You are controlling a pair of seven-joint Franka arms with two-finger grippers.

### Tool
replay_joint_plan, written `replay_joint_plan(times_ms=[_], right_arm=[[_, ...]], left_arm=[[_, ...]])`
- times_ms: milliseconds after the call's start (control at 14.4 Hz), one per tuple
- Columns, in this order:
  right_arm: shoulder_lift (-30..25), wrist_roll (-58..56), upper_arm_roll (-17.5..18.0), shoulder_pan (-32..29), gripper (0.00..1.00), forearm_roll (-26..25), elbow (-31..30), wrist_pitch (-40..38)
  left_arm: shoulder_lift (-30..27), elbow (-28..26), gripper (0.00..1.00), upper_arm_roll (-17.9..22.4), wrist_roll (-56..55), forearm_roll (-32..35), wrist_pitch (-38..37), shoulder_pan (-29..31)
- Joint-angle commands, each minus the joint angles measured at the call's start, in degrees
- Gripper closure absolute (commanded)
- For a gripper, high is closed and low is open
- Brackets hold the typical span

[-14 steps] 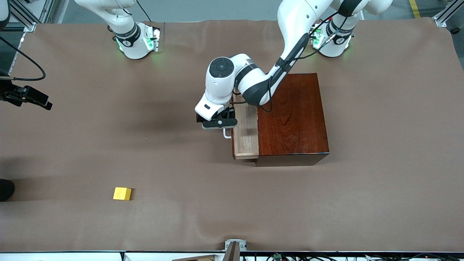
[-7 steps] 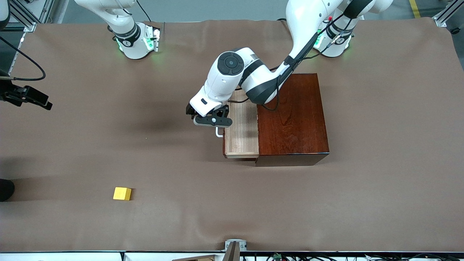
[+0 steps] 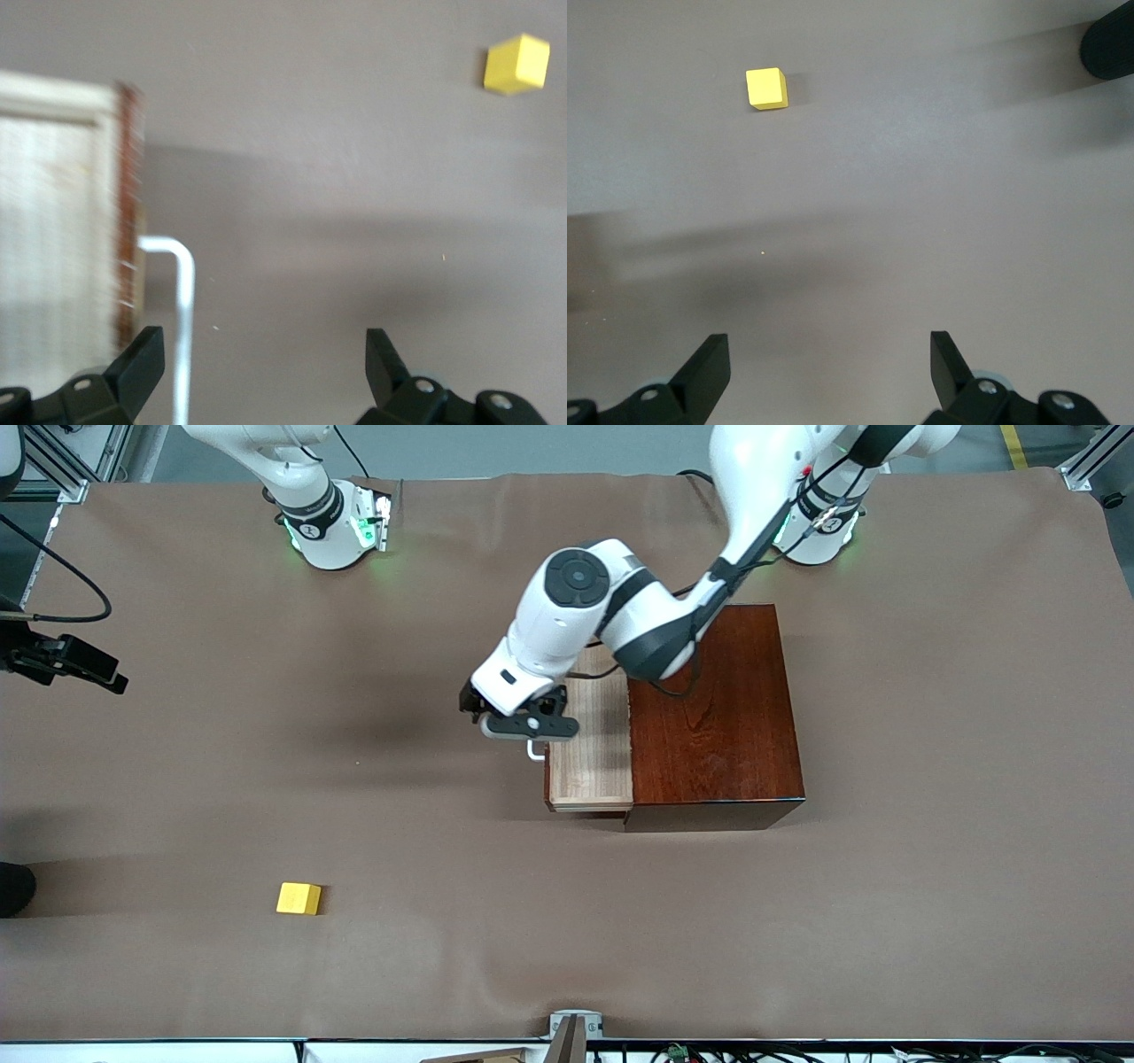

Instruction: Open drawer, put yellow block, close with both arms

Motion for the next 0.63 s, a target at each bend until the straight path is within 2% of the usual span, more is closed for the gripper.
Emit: replay_joint_plan(times_ms=[0, 278, 556], right_arm=[[-0.1, 0.7, 0.6, -0.6, 0.0, -0.6, 0.6, -0.7], [-0.1, 0.7, 0.6, -0.6, 0.0, -0.6, 0.6, -0.7], [0.2, 0.8, 0.8, 0.1, 0.0, -0.2, 0.5, 0.0]], left_arm=[[-3.3, -0.3, 0.0, -0.3, 0.0, -0.2, -4.9, 5.0], [-7.0, -3.1, 0.0, -0.3, 1.0, 0.5, -8.3, 14.5], [-11.9, -9.1, 0.0, -0.3, 2.0, 7.0, -8.5, 22.4]])
